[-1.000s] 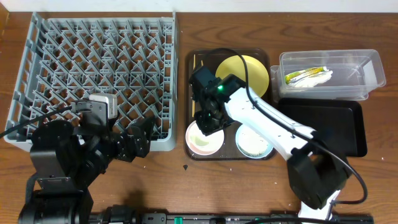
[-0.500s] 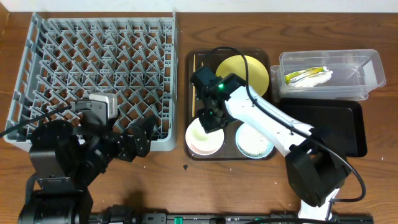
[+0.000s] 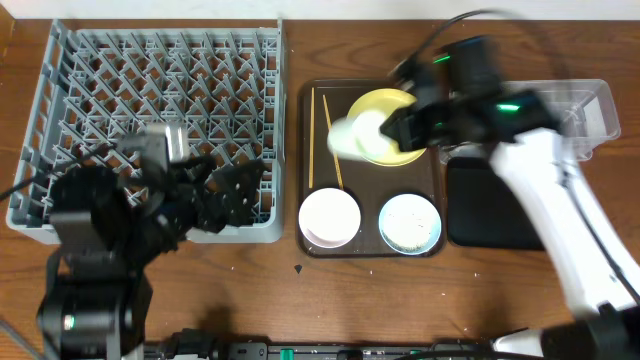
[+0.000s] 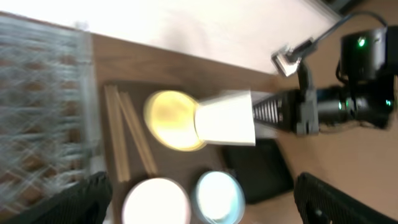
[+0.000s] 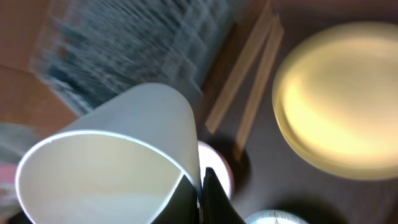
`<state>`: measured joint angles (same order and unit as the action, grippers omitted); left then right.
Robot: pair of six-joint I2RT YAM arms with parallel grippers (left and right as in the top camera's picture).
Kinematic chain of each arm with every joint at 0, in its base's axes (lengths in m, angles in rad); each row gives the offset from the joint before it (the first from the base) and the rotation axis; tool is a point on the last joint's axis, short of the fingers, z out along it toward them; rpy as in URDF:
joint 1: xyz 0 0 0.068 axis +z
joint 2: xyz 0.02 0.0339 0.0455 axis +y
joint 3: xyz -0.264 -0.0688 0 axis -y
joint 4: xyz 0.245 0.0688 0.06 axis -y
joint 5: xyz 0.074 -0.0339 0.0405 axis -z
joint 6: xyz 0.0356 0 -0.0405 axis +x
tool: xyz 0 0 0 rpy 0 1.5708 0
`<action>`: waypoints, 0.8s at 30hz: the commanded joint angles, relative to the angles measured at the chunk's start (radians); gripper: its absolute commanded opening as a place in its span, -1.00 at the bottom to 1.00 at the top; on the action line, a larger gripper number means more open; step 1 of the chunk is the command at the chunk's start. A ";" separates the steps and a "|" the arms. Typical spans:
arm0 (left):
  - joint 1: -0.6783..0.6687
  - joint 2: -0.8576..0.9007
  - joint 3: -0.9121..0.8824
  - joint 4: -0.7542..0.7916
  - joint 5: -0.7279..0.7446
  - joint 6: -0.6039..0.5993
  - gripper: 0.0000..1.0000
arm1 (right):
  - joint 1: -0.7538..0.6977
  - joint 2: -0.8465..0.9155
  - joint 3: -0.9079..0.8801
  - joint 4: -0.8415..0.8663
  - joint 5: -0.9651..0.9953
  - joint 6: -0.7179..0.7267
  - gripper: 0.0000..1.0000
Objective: Sort waste into correct bins and load items into the dishwasher
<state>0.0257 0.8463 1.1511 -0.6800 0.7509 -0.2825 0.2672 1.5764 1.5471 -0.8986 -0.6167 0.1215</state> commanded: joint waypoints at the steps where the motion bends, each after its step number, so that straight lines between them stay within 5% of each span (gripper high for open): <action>1: -0.001 0.061 0.013 0.072 0.354 -0.079 0.88 | -0.049 -0.044 0.011 0.056 -0.421 -0.115 -0.98; 5: -0.001 0.140 0.013 0.178 0.632 -0.097 0.86 | -0.042 -0.049 0.010 0.087 -0.647 -0.215 -0.98; 11: -0.001 0.205 0.013 0.181 0.734 -0.097 0.86 | -0.010 -0.048 0.010 0.094 -0.864 -0.371 -0.98; 24: -0.023 0.211 0.013 0.182 0.810 -0.097 0.82 | 0.137 -0.048 0.010 0.212 -0.758 -0.335 -0.98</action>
<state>0.0193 1.0603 1.1511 -0.5034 1.4914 -0.3706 0.3599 1.5272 1.5532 -0.7094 -1.4048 -0.2306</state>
